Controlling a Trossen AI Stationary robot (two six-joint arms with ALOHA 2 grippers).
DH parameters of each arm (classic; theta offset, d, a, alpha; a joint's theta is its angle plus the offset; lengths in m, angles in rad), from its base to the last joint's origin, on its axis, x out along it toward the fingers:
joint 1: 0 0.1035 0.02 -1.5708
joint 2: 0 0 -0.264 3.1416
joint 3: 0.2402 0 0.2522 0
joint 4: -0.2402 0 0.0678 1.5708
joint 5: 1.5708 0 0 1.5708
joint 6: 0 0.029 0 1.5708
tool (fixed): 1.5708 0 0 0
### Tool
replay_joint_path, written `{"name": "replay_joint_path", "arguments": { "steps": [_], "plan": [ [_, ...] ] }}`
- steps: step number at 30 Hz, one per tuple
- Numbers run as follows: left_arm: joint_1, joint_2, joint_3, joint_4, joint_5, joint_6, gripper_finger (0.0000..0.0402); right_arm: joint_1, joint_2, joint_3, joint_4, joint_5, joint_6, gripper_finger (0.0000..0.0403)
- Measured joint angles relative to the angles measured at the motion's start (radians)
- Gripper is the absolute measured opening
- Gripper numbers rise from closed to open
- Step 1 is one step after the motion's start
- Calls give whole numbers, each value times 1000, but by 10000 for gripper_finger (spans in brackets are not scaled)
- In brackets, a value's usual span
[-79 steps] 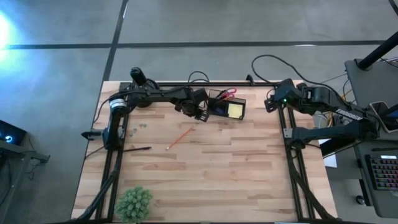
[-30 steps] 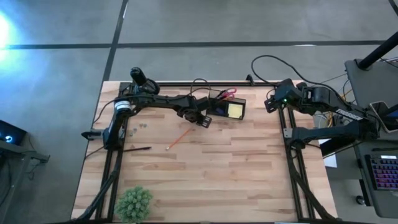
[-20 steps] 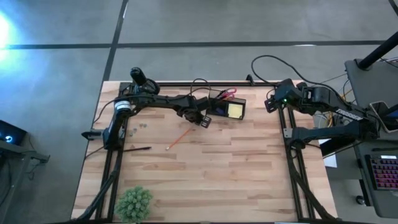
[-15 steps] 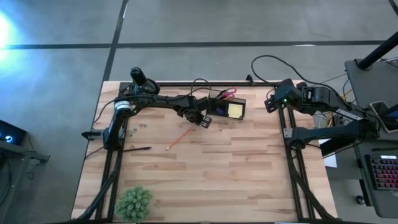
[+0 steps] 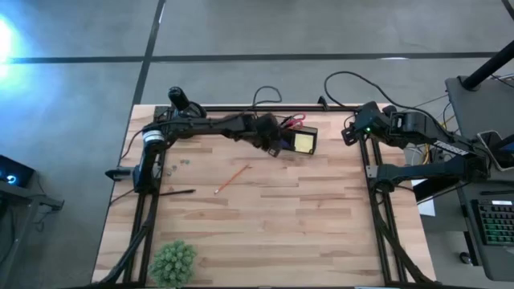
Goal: Pick and place office supplies into organizer
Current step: Put the left yellow binder clip into the desk organizer, then put the pencil into the desk organizer
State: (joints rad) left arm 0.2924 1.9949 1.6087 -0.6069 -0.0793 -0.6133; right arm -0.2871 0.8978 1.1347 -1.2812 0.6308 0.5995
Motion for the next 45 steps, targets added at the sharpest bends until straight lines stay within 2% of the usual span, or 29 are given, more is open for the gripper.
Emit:
{"name": "replay_joint_path", "arguments": {
  "steps": [5,11,15,19,24,27,34,36,39,42,45],
  "plan": [
    [13,16,28,130,-36,78,40,0,0,0,0,0,0,206],
    [44,92,22,125,-26,82,40,1,0,0,-1,-1,1,206],
    [49,119,22,198,-23,103,41,0,0,0,-1,-1,1,206],
    [54,144,34,205,-20,99,41,0,0,0,-1,-2,1,206],
    [53,145,28,206,-67,99,43,0,0,0,-1,-5,1,206],
    [53,145,28,209,-67,100,64,0,0,0,-1,-5,1,206],
    [54,139,34,203,-26,97,161,0,0,0,-1,-2,0,206],
    [53,115,37,163,12,103,181,0,0,0,-1,-2,0,206],
    [53,57,38,-17,75,148,194,0,0,0,-1,-2,-6,206],
    [25,-10,8,-234,83,284,190,0,0,0,-1,-3,-27,206],
    [-14,-48,-48,-330,188,333,176,0,1,0,-1,-7,-44,206]
  ]
}}
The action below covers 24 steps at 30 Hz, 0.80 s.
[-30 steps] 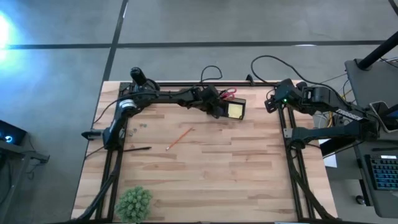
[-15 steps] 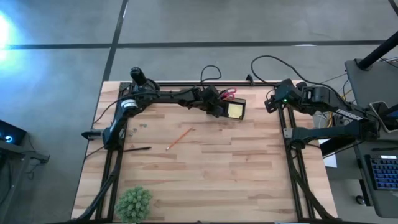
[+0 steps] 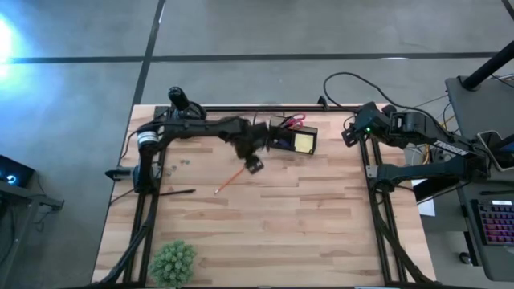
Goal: Pick and place office supplies into organizer
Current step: Put the pencil into the desk organizer
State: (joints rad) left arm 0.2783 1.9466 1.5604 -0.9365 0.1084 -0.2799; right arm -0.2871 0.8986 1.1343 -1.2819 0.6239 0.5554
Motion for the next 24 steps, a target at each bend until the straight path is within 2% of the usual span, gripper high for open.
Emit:
{"name": "replay_joint_path", "arguments": {
  "steps": [2,7,15,24],
  "plan": [
    [-17,-2,-44,7,33,-70,166,-1,0,0,1,-1,-22,206],
    [-30,-4,-92,8,13,-212,142,-2,1,0,4,-2,-38,206],
    [-31,-3,-150,15,-68,-239,136,-2,1,0,6,-2,-44,206],
    [-32,-3,-232,115,-48,-268,136,-2,1,0,8,-2,-36,206]
  ]
}}
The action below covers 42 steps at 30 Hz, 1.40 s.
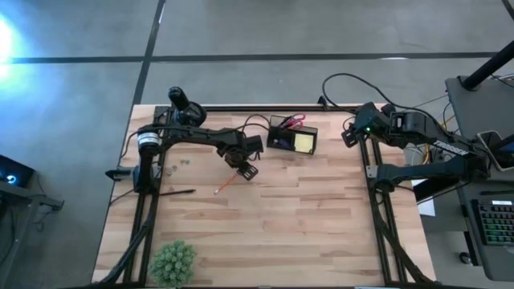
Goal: Pick and place office supplies into organizer
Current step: Put the pencil into the desk organizer
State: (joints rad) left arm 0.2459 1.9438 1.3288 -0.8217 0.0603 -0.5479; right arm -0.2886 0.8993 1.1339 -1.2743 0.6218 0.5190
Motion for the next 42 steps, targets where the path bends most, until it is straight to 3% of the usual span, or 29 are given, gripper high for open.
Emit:
{"name": "replay_joint_path", "arguments": {
  "steps": [11,20,28,42],
  "plan": [
    [-4,9,-21,11,-3,12,129,0,0,0,2,0,1,206],
    [-7,9,-22,9,-9,34,17,0,0,0,7,1,1,206],
    [-16,6,-14,-3,4,57,3,0,0,0,8,1,3,206],
    [37,-6,275,-138,8,194,1,0,0,0,8,1,4,206]
  ]
}}
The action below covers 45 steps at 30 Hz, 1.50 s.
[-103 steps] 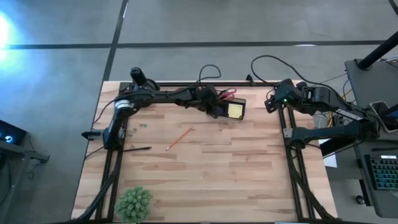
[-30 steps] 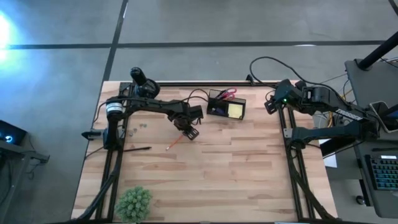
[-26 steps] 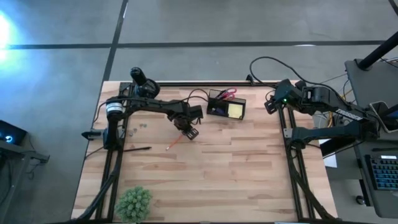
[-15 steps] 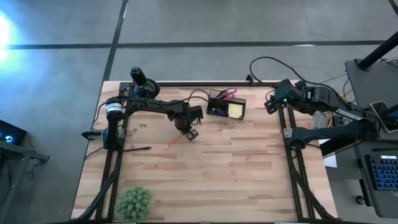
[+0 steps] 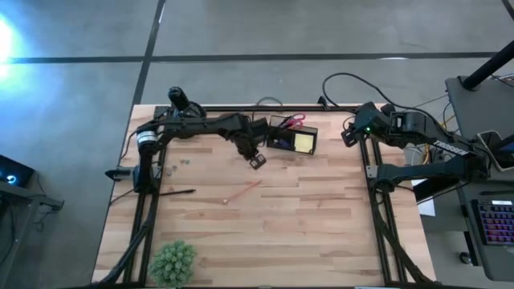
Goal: Pick and place office supplies into organizer
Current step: Put the pencil into the desk organizer
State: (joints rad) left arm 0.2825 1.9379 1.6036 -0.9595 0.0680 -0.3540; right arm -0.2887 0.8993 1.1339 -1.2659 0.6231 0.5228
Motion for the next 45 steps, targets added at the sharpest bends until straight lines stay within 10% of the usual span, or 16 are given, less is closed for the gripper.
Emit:
{"name": "replay_joint_path", "arguments": {
  "steps": [12,31,45],
  "plan": [
    [-155,-30,-125,-145,322,56,0,0,0,-16,-1,-44,-8,206],
    [-449,-119,-471,421,232,-263,0,77,3,-231,133,-402,226,205],
    [-525,-125,-505,485,98,-300,0,202,375,-380,849,-805,441,142]
  ]
}}
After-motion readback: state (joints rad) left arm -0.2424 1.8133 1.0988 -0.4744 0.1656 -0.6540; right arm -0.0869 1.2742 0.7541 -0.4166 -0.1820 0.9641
